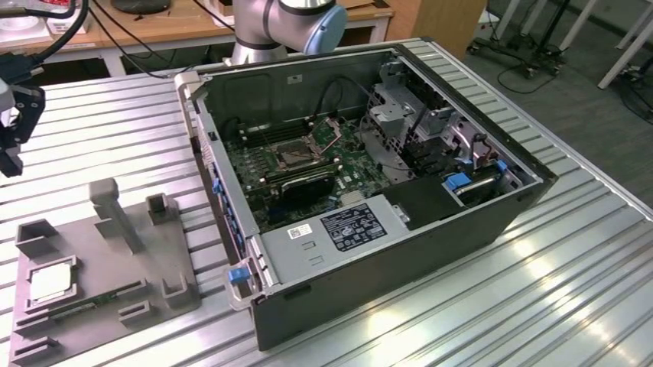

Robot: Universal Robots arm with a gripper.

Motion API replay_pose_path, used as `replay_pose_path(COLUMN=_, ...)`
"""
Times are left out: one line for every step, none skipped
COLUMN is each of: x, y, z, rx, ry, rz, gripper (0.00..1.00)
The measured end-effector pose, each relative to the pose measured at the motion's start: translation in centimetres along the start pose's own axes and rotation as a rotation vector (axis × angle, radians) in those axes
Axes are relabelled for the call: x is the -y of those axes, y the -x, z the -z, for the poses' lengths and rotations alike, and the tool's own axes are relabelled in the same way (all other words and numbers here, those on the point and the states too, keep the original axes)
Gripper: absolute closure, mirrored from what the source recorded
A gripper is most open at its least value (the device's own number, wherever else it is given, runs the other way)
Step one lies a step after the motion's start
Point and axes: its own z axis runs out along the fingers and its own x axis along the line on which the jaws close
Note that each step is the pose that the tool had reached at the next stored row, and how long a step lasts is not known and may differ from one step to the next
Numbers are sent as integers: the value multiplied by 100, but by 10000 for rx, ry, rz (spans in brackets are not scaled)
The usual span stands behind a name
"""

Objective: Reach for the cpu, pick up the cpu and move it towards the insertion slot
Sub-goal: 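Reach for the cpu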

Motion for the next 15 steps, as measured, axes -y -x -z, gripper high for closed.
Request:
replay_pose_path(x=0, y=-3, z=-2, rx=-1, ry=0, rz=0, gripper=89)
replay_pose_path(x=1, y=-7, z=-5, rx=-2, ry=-1, rz=0, gripper=89)
replay_pose_path(x=2, y=-10, z=-9, rx=0, ry=0, rz=0, gripper=89)
replay_pose_path(x=2, y=-12, z=-15, rx=1, ry=0, rz=1, gripper=89)
replay_pose_path(x=3, y=-14, z=-20, rx=-1, ry=-1, rz=1, gripper=89)
replay_pose_path(x=6, y=-18, z=-28, rx=-3, ry=-1, rz=1, gripper=89)
replay_pose_path(x=11, y=-25, z=-37, rx=-4, ry=-2, rz=0, gripper=89)
replay_pose_path(x=18, y=-32, z=-48, rx=-1, ry=-1, rz=-1, gripper=89)
replay_pose_path(x=24, y=-38, z=-60, rx=0, ry=0, rz=-1, gripper=82)
replay_pose_path(x=30, y=-43, z=-74, rx=1, ry=1, rz=-1, gripper=82)
replay_pose_path(x=37, y=-49, z=-88, rx=-1, ry=0, rz=0, gripper=82)
replay_pose_path(x=44, y=-58, z=-104, rx=-1, ry=0, rz=-1, gripper=82)
replay_pose_path(x=50, y=-65, z=-120, rx=0, ry=0, rz=0, gripper=81)
replay_pose_path(x=56, y=-72, z=-135, rx=0, ry=0, rz=0, gripper=81)
replay_pose_path(x=61, y=-79, z=-149, rx=1, ry=0, rz=0, gripper=75)
